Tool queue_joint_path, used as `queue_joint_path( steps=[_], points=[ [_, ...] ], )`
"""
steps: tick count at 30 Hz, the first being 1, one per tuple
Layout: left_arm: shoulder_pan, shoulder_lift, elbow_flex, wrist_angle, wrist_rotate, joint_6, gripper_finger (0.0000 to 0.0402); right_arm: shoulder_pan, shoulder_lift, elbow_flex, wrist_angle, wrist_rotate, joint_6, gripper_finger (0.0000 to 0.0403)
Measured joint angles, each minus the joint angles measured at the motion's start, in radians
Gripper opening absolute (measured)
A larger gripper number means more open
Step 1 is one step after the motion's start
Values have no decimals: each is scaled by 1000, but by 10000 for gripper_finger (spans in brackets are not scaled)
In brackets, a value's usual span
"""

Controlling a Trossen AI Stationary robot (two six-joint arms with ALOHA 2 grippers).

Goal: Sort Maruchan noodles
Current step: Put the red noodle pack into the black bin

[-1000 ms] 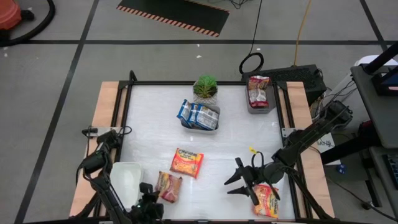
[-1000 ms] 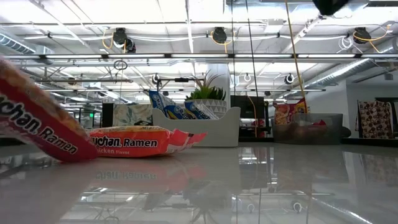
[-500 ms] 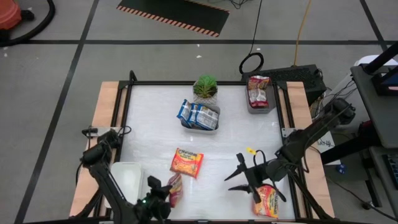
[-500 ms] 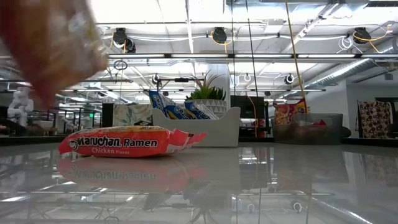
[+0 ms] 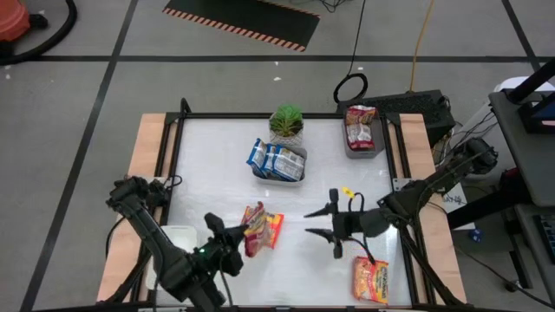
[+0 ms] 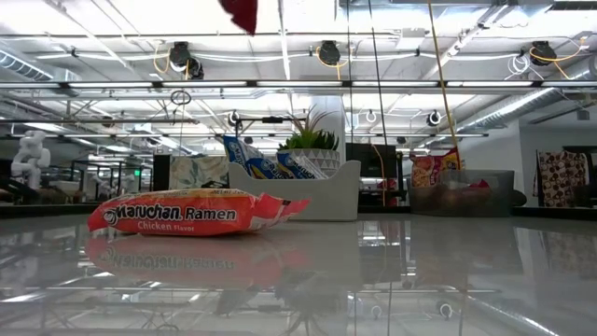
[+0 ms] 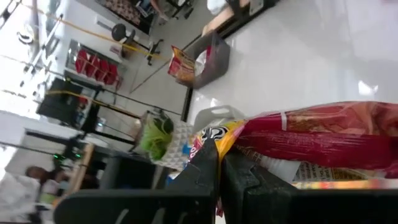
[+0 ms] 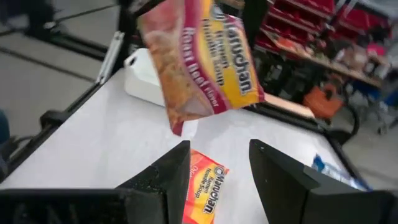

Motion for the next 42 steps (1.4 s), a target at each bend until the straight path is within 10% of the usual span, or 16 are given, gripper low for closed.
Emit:
queue_joint_path(
  steps=[11,30,42],
  points=[
    [6,0,-10,239,218,372,3,-162,34,-1,3,-468,221,160],
    [-34,0,-10,585,387,842,3,-167,323,92,290,-684,358,202],
    [-9,0,-10,627,476,856,3,-151,512,269,282,-816,406,255]
  ],
)
